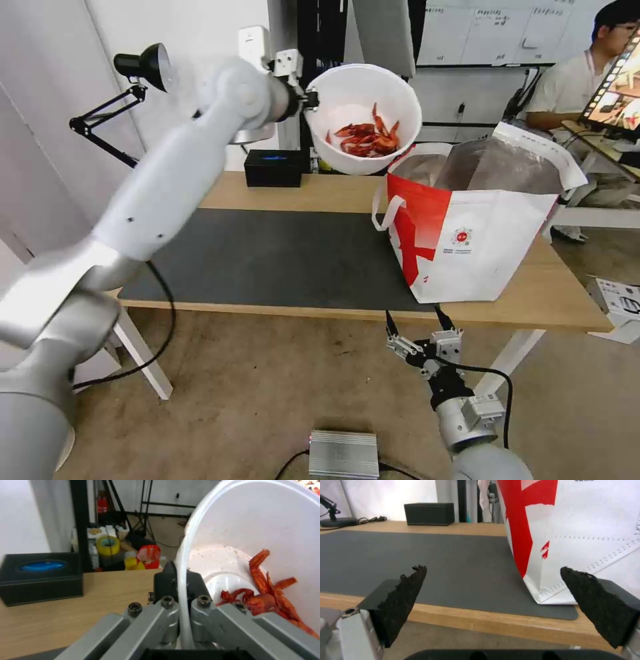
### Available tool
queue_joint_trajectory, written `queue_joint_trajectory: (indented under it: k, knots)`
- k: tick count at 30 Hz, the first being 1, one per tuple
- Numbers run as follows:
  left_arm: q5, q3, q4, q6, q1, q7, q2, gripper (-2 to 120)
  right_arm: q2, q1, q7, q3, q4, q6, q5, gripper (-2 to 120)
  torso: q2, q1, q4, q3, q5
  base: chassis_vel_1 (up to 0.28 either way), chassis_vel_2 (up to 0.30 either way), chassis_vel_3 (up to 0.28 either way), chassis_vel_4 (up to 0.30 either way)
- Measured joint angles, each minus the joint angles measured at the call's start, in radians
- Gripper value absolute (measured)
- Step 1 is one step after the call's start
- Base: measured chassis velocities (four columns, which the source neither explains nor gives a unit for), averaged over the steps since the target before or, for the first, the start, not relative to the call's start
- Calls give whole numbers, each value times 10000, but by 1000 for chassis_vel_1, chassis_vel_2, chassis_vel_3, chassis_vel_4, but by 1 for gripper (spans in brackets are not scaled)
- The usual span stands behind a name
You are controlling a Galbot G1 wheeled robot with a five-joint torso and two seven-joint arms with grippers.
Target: Pick up the trash from the table and place it into the takeout bag.
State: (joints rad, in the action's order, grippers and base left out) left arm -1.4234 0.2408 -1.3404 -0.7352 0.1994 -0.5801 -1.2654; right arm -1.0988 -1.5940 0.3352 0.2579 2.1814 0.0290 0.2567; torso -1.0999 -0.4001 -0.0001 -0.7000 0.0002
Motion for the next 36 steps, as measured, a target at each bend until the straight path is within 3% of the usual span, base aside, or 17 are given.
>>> queue_joint_trajectory:
  k: [8, 17, 36]
  knots:
    - [206, 142, 714, 30, 316, -76, -930, 0, 0, 0, 0, 0, 0, 0, 0, 100, 0, 1, 2, 0, 0, 0, 0, 0, 0]
    - [218, 496, 960, 218, 435, -343, -1516, 0, 0, 0, 0, 0, 0, 0, 0, 100, 0, 1, 2, 0, -1, 0, 0, 0, 0]
    - [1240, 2007, 1205, 1471, 202, -316, -2630, 0, 0, 0, 0, 0, 0, 0, 0, 100, -1, 1, 0, 1, -1, 0, 0, 0, 0]
